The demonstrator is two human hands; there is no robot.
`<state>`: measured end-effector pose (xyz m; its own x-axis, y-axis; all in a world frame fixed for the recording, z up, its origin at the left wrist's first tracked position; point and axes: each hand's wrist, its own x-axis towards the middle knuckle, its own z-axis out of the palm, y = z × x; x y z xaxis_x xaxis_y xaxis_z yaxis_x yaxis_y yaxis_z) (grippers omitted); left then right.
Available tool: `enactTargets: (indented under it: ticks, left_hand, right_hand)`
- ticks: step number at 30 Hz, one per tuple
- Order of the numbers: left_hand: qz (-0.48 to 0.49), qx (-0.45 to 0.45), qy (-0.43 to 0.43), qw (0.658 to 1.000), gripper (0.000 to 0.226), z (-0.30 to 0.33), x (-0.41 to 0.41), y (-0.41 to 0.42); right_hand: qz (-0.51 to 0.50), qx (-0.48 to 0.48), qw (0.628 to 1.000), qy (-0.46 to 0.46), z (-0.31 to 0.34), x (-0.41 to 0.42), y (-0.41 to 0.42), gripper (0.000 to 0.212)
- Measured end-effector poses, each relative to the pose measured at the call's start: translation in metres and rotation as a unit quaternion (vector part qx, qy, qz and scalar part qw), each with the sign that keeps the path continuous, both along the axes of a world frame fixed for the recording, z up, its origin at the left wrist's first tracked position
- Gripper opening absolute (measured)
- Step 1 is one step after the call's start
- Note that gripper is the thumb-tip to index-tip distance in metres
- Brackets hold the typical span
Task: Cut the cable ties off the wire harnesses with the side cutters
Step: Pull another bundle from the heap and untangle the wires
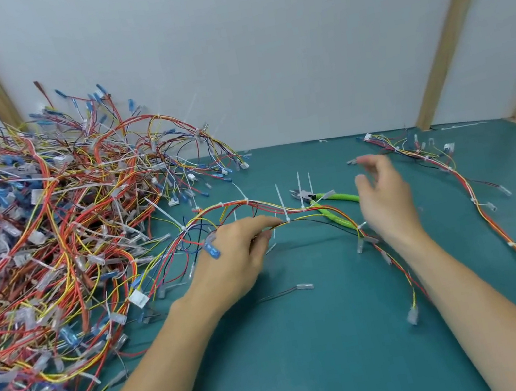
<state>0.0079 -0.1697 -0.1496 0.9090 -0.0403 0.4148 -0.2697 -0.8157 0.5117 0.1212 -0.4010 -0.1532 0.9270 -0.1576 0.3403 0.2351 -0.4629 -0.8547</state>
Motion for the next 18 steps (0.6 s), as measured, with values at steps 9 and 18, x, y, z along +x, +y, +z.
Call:
enactTargets:
  ticks: [9, 18]
  left_hand:
    - [-0.053, -0.080, -0.016, 0.995, 0.019, -0.006, 0.006, -0.003]
    - [-0.109, -0.123, 0.025, 0.986, 0.009, -0.001, 0.004, -0.006]
  right_hand:
    - [0.060, -0.287, 0.943, 0.158, -0.015, 0.015, -0.008, 0.076]
    - [-0.016, -0.404, 0.905, 0.134, -0.001, 0.002, 0.011, 0.067]
